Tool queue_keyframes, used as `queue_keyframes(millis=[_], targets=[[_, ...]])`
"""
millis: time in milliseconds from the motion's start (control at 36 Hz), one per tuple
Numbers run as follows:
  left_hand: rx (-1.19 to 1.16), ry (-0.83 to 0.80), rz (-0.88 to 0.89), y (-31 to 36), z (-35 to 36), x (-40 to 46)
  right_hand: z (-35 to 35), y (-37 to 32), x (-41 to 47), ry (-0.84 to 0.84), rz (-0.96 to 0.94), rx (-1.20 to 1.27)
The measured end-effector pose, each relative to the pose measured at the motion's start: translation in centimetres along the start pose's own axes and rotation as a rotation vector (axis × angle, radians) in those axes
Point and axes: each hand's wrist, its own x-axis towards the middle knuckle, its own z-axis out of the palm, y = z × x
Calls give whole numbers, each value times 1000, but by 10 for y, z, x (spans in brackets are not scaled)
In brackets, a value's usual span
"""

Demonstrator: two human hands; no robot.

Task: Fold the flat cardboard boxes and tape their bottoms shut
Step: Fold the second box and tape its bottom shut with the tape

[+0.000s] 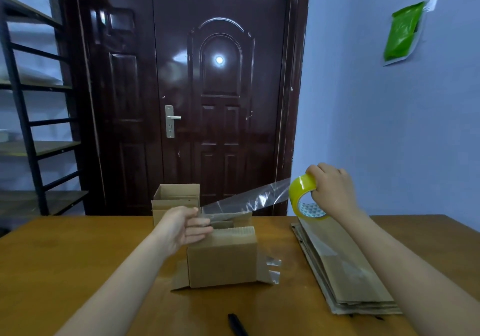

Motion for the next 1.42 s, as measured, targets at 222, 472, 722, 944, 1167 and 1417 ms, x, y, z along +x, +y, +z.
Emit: queue_keyframes(millis=[222, 472, 722, 944, 1167, 1417], targets=[[68, -2, 52, -8, 0, 2, 6, -3, 1, -68, 44, 43], [145, 7, 153, -7, 0, 3, 10, -3, -2, -135, 97, 60], [333, 8, 122, -7, 3, 11, 15, -3, -6, -154, 126, 85], [534, -3, 76, -2, 4, 24, 21, -1, -9, -231, 131, 36], [448, 32, 76, -7, 0, 27, 23, -8, -21, -309, 119, 23], [309, 43, 10, -7, -14, 32, 35, -18, -25, -357, 108, 47]])
